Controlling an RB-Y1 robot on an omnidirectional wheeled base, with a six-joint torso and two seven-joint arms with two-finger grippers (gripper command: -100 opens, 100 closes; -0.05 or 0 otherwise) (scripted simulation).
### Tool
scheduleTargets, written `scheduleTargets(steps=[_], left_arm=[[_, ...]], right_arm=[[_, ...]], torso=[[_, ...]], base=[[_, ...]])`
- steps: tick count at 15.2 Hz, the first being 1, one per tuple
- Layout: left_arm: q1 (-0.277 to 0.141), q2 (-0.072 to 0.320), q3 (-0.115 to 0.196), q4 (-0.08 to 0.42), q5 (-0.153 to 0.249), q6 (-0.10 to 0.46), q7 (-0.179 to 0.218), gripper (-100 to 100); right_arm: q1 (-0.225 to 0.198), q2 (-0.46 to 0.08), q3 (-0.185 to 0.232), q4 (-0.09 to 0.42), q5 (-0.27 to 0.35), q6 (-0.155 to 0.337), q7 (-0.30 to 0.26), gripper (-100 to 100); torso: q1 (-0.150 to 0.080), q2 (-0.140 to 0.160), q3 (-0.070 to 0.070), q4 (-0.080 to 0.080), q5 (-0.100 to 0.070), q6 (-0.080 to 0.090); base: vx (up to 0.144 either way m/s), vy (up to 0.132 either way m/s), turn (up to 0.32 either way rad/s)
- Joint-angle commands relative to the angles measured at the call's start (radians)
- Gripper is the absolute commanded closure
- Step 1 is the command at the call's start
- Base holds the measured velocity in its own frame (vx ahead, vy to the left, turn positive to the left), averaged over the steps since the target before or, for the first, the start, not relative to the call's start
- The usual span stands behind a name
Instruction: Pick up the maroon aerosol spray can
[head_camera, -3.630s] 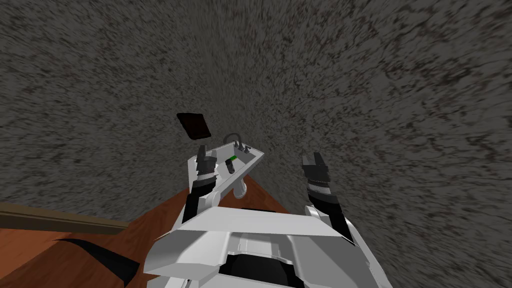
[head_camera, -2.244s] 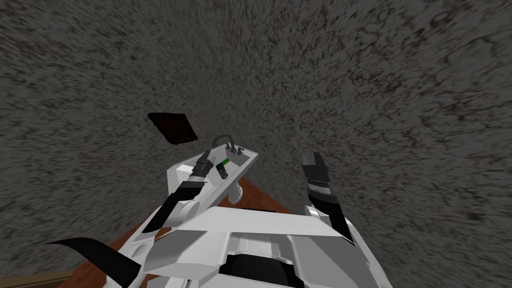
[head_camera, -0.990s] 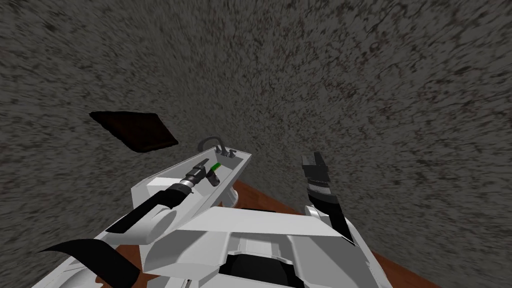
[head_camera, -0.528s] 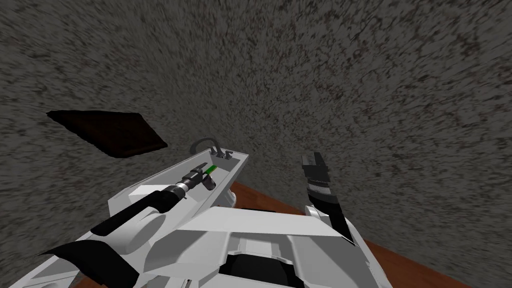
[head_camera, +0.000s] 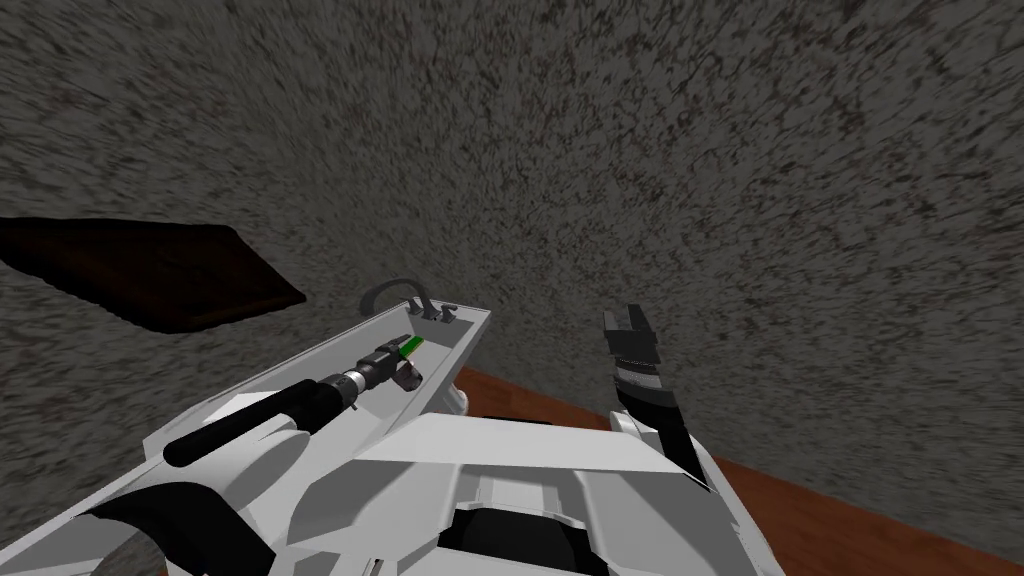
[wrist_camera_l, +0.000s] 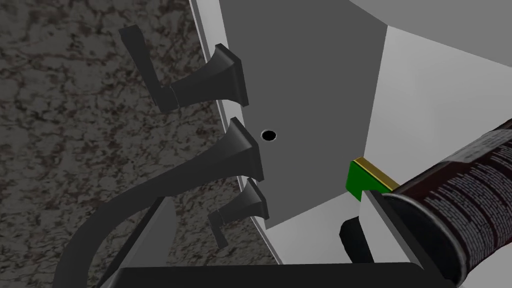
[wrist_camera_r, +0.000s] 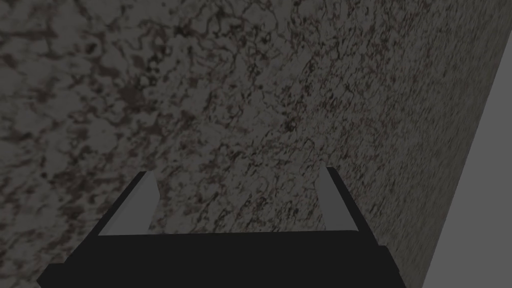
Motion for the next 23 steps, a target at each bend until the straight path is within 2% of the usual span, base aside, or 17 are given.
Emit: scheduleTargets(steps=[1,3,4,6,7,9,10,12,13,15,16,18,19,20,21,23], left_arm=[[0.038,0.034,0.03,-0.002,0.05,0.05,0.007,-100],[0.038,0.034,0.03,-0.002,0.05,0.078,0.007,-100],[0.066,0.061,0.057,-0.007,0.09,0.102,0.015,-100],[0.066,0.061,0.057,-0.007,0.09,0.139,0.015,-100],[0.094,0.088,0.084,-0.011,0.129,0.163,0.023,-100],[0.094,0.088,0.084,-0.011,0.129,0.198,0.023,-100],[0.122,0.114,0.11,-0.014,0.167,0.229,0.031,-100],[0.122,0.114,0.11,-0.014,0.167,0.256,0.031,-100],[0.149,0.14,0.137,-0.017,0.204,0.285,0.039,-100],[0.149,0.14,0.137,-0.017,0.204,0.313,0.039,-100],[0.175,0.164,0.162,-0.02,0.239,0.347,0.046,-100],[0.175,0.164,0.162,-0.02,0.239,0.367,0.046,-100],[0.2,0.187,0.187,-0.022,0.272,0.401,0.053,-100],[0.2,0.187,0.187,-0.022,0.272,0.419,0.053,-100],[0.224,0.209,0.211,-0.024,0.303,0.442,0.06,-100],[0.224,0.209,0.211,-0.024,0.303,0.47,0.06,-100]], right_arm=[[0.0,0.0,0.0,0.0,0.0,0.0,0.0,0],[0.0,0.0,0.0,0.0,0.0,0.0,0.0,0],[0.0,0.0,0.0,0.0,0.0,0.0,0.0,0],[0.0,0.0,0.0,0.0,0.0,0.0,0.0,0],[0.0,0.0,0.0,0.0,0.0,0.0,0.0,0],[0.0,0.0,0.0,0.0,0.0,0.0,0.0,0],[0.0,0.0,0.0,0.0,0.0,0.0,0.0,0],[0.0,0.0,0.0,0.0,0.0,0.0,0.0,0],[0.0,0.0,0.0,0.0,0.0,0.0,0.0,0],[0.0,0.0,0.0,0.0,0.0,0.0,0.0,0],[0.0,0.0,0.0,0.0,0.0,0.0,0.0,0],[0.0,0.0,0.0,0.0,0.0,0.0,0.0,0],[0.0,0.0,0.0,0.0,0.0,0.0,0.0,0],[0.0,0.0,0.0,0.0,0.0,0.0,0.0,0],[0.0,0.0,0.0,0.0,0.0,0.0,0.0,0],[0.0,0.0,0.0,0.0,0.0,0.0,0.0,0]], torso=[[0.0,0.0,0.0,0.0,0.0,0.0],[0.0,0.0,0.0,0.0,0.0,0.0],[0.0,0.0,0.0,0.0,0.0,0.0],[0.0,0.0,0.0,0.0,0.0,0.0],[0.0,0.0,0.0,0.0,0.0,0.0],[0.0,0.0,0.0,0.0,0.0,0.0],[0.0,0.0,0.0,0.0,0.0,0.0],[0.001,0.0,0.0,0.0,0.0,0.0],[0.0,0.0,0.0,0.0,0.0,0.0],[0.0,0.0,0.0,0.0,0.0,0.0],[0.0,0.0,0.0,0.0,0.0,0.0],[0.001,0.0,0.0,0.0,0.0,0.0],[0.001,0.0,0.0,0.0,0.0,0.0],[0.001,0.0,0.0,0.0,0.0,0.001],[0.001,0.0,0.0,0.0,0.0,0.0],[0.002,0.0,0.0,0.0,0.0,0.0]], base=[[0.016,0.004,-0.169],[0.013,0.01,-0.113],[0.012,0.008,-0.153],[0.012,0.012,-0.113],[0.013,0.014,-0.157],[0.011,0.017,-0.115],[0.011,0.013,-0.138],[0.008,0.016,-0.105],[0.008,0.012,-0.162],[0.007,0.019,-0.104],[0.007,0.017,-0.108],[0.009,0.019,-0.098],[0.009,0.019,-0.148],[0.01,0.023,-0.148],[0.008,0.03,-0.169],[0.005,0.03,-0.085]])
